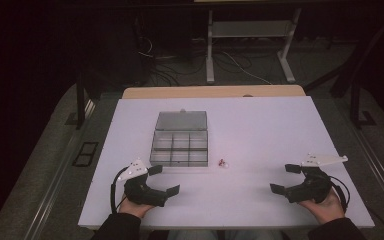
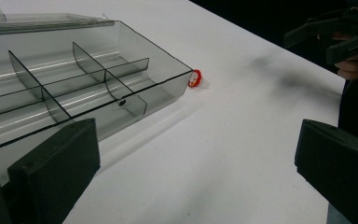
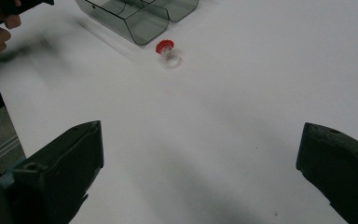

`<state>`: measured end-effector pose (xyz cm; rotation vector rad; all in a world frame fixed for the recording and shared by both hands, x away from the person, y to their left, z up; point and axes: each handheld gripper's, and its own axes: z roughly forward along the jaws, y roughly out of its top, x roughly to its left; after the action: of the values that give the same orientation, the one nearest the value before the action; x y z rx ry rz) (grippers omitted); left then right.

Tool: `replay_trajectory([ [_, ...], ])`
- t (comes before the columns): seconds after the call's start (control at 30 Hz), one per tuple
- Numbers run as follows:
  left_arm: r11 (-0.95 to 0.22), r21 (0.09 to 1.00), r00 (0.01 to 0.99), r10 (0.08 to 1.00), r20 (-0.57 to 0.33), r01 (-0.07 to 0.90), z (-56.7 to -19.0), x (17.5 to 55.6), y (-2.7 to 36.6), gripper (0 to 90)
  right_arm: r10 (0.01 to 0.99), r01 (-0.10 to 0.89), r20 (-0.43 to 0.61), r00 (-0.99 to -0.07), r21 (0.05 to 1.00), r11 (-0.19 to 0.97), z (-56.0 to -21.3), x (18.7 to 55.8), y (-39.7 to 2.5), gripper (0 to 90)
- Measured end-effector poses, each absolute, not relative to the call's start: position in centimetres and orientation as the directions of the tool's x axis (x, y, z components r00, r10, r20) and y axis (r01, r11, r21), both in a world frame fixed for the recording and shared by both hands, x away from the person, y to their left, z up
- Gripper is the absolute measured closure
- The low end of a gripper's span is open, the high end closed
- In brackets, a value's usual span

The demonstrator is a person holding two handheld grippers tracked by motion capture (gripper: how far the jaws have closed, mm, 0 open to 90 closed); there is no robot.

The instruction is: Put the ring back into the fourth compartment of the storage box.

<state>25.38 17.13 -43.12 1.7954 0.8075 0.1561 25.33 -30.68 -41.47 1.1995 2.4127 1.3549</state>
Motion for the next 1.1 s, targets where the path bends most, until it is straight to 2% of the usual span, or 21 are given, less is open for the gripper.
replay_trajectory([
  [1.1,-0.151,0.881,0.758,0.586,-0.286,0.449,-43.1,25.3,17.1,0.0,0.656,0.566,0.226,-0.720,0.738,0.367,-39.2,27.0,-29.1,0.0],
])
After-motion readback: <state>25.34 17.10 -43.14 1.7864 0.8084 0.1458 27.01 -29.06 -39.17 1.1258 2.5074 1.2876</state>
